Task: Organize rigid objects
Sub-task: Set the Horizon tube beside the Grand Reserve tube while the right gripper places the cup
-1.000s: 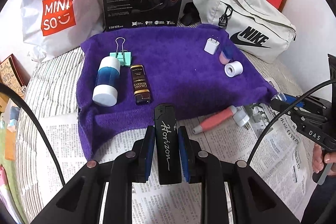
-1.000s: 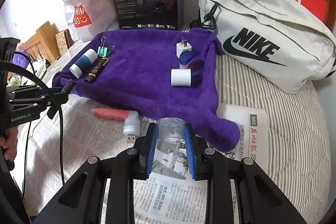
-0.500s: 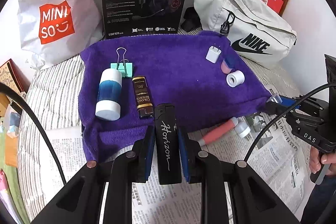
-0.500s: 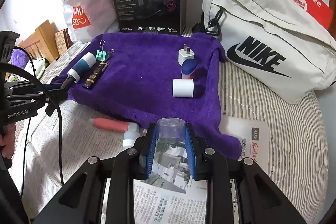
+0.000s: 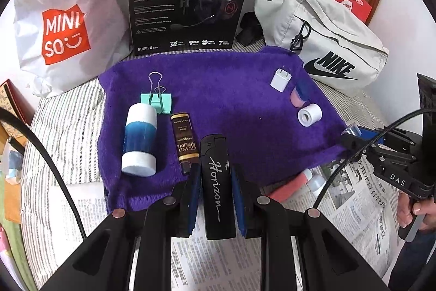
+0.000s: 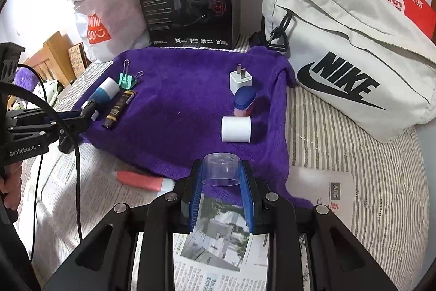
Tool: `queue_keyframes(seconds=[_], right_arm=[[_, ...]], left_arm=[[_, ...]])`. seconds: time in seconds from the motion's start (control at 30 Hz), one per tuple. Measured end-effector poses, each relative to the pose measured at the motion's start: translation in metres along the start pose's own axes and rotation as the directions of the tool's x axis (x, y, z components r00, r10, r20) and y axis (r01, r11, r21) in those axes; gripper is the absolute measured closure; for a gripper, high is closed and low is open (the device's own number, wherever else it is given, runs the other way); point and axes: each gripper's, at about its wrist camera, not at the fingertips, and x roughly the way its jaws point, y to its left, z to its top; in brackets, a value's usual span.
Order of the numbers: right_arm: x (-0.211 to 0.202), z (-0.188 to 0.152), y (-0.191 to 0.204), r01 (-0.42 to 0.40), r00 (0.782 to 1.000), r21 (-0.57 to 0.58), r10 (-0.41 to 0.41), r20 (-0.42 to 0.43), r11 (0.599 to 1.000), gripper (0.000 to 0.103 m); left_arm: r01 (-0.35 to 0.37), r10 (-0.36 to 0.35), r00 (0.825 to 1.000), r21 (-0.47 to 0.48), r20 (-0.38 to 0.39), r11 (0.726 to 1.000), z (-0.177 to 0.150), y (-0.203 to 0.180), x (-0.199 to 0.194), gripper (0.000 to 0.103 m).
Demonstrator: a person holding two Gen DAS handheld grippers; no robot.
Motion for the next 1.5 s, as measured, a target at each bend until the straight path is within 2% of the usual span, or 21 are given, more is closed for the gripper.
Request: queue_keyframes(seconds=[0.67,1.1,1.5], right_arm=[[0.056,0.02,-0.005,-0.019,0.994,0.005,0.02,-0.107,1.0,0.076],[0.064,0.023,-0.007,-0.023,0.993,0.003,0.023,-0.118,1.0,0.076],[0.064,0.023,-0.008,-0.027,0.993,-0.013,0.026,-0.114,1.0,0.076]], left_arm=[[0.004,-0.005,0.998,-0.014,-0.061,1.0,0.02,0.009,0.036,0.081],[0.026,-0.027,0.995,-0.013,-0.094,1.0,0.03,0.003,0.062,0.082],[0.006,-0.005,0.994,0.004,-0.108,1.0,0.035,-0.003,0.079,0.082]])
